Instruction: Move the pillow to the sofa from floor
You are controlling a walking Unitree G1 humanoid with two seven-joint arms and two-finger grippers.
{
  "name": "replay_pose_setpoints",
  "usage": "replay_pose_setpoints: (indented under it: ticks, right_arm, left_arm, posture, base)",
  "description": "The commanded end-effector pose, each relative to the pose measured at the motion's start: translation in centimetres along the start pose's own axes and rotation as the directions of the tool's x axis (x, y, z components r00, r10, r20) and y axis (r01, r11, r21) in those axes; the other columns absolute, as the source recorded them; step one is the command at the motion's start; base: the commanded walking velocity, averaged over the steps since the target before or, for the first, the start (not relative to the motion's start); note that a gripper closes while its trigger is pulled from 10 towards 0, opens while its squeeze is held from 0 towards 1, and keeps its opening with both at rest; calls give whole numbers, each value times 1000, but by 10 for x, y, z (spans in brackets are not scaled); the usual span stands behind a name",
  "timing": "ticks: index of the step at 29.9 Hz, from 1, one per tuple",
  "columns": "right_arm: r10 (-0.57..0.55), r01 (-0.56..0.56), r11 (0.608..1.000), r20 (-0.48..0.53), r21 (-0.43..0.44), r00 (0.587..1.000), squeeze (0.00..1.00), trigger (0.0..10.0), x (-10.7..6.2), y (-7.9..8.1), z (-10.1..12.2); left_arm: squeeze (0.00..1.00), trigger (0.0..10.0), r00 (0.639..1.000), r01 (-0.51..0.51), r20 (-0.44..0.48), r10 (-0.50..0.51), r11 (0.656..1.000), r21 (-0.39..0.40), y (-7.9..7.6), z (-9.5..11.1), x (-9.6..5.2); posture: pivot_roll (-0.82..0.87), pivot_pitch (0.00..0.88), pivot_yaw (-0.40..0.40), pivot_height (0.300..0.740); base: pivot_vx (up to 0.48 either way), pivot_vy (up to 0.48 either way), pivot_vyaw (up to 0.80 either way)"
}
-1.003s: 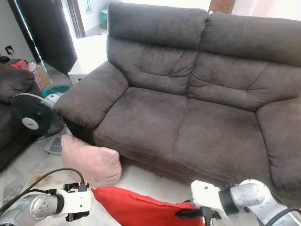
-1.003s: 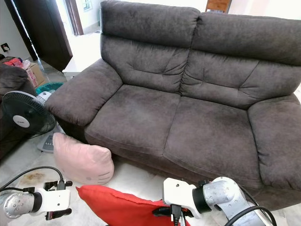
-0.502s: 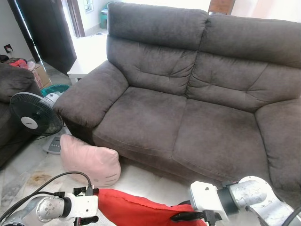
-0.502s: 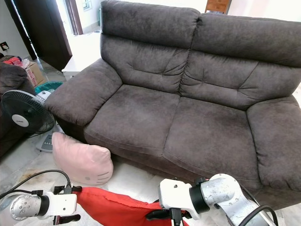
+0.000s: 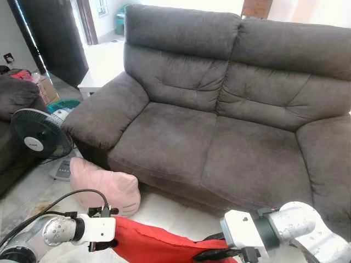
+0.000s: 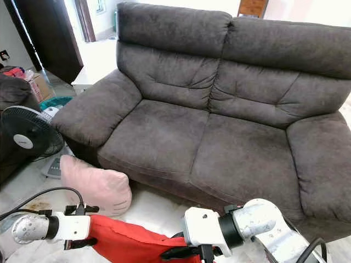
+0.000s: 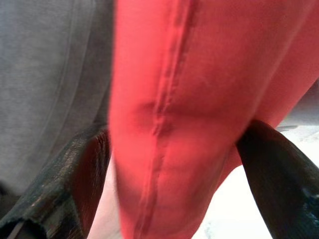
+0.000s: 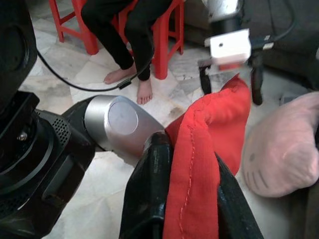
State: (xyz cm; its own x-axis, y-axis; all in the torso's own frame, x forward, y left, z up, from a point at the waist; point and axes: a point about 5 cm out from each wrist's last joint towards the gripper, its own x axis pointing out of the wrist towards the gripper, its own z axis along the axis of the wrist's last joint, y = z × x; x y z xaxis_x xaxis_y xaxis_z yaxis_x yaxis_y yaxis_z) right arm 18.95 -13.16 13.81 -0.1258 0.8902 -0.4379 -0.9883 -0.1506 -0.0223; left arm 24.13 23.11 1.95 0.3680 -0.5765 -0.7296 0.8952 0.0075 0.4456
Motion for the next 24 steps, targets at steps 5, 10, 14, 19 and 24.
replay_pose_setpoints:
  ticks: [5,10,14,19,24]
  right_arm:
    - [4,4,993,72,-120,997,0,10000,-9,-1,28]
    - [0,8,993,68,-117,998,0,10000,-10,-1,28]
    - [-2,10,993,67,-118,998,0,10000,-9,-2,27]
    - [-4,12,993,66,-118,998,0,10000,-8,-4,27]
    - [-7,14,993,63,-118,998,0,10000,-8,-4,26]
  left_arm:
    - [0,0,999,32,-27,-32,999,-31,-6,-4,4]
    - [0,0,999,29,-22,-30,999,-41,-5,-4,4]
    - [0,0,999,35,-32,-36,999,-38,-5,-5,3]
    - [0,0,999,44,-28,-45,998,-39,-6,-5,4]
    - [0,0,998,53,-24,-54,998,-37,-7,-5,5]
  posture:
    - [48,0,-41,740]
    - [53,0,-42,740]
    - [56,0,-42,740]
    - [58,0,-41,740]
    - [57,0,-40,740]
  base:
    - [0,0,0]
    - [0,0,0]
    - [0,0,0]
    - [0,0,0]
    - [0,0,0]
